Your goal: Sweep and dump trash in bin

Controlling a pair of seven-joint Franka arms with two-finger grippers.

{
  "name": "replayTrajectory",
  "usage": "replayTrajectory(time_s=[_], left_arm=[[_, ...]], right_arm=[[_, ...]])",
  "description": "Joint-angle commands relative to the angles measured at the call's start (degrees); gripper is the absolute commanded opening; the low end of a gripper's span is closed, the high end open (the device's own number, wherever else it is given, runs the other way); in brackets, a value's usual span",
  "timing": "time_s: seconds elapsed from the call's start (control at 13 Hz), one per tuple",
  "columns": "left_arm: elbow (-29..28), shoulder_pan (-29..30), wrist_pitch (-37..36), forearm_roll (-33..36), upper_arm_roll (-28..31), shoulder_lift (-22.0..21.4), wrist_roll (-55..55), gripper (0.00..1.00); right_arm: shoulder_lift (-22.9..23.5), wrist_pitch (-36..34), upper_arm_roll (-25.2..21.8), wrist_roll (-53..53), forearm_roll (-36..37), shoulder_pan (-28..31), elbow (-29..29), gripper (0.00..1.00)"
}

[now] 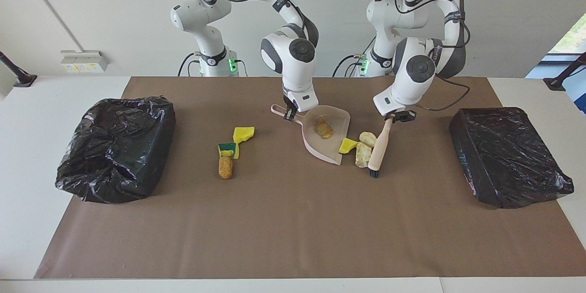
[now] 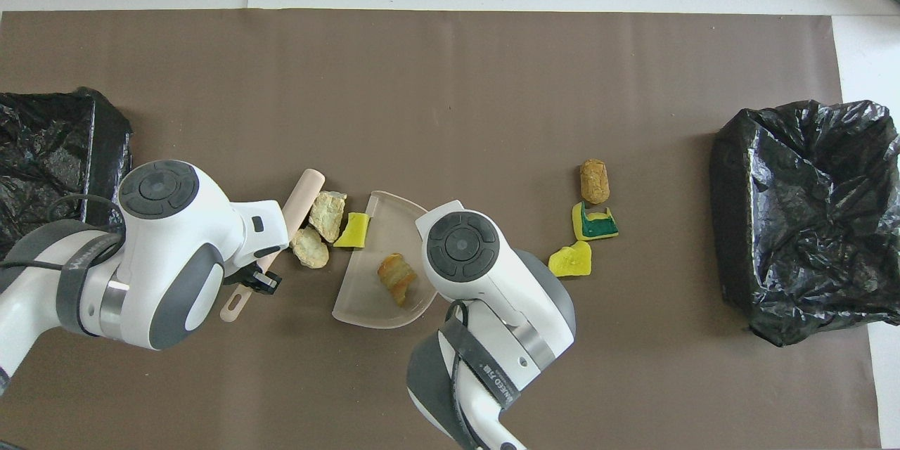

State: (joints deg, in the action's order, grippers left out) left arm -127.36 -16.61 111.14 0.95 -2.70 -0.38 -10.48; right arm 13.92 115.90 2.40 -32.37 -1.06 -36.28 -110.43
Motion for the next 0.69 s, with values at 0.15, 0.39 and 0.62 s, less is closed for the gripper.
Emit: replayTrajectory(time_s=[0.15, 0.39, 0.62], left_arm=[[-3.3, -8.2, -0.4, -4.6, 0.9, -3.6, 5.6, 0.0], [-3.3, -10.9, -0.4, -5.3, 0.9, -3.8, 8.1, 0.0], [-3.3, -12.9, -0.4, -6.4, 0.9, -4.2, 10.2, 0.0]], right_arm=[[0.1, 0.0, 0.5, -0.3, -0.4, 0.4, -0.3, 0.0], [0.2, 0.0, 0.5, -1.6, -0.3, 0.5, -0.3, 0.0], [0.0, -2.0, 0.5, -5.9, -0.3, 0.5, -0.5, 0.0]])
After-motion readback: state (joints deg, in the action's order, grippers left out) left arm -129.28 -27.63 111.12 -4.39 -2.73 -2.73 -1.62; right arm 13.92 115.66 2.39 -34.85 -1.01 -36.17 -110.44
